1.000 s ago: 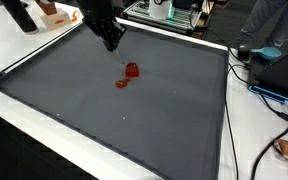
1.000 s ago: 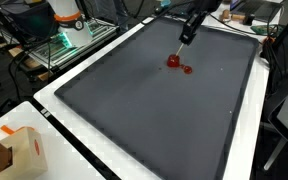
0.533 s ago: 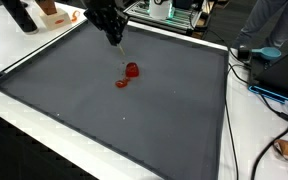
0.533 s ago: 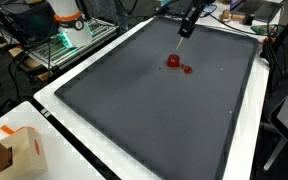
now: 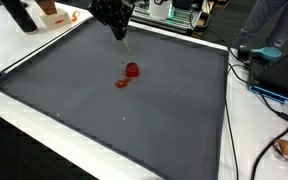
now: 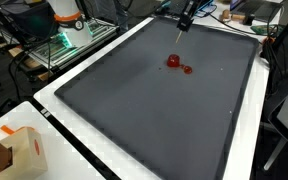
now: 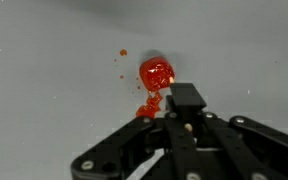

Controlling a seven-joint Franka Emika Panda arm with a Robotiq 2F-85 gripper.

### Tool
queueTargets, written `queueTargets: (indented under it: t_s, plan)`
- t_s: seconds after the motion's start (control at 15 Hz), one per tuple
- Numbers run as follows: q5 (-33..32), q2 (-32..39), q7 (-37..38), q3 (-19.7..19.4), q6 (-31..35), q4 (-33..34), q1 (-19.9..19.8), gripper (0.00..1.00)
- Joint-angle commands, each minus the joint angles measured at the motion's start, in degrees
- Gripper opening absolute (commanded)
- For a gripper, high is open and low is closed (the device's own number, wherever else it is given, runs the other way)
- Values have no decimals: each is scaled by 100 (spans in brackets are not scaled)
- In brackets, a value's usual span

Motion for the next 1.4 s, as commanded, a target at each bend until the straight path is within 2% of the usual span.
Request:
queueTargets:
  t_s: [0.0,0.13,0.2,1.33]
  plan:
    - [203,-251,-239,94,164,-353,-111,3]
    - [203,-274,-290,96,179,-375,-104,3]
    - [28,-70,-113,56,-3,-60,-36,13]
    - [28,-126,-179,65,45,-138,-37,13]
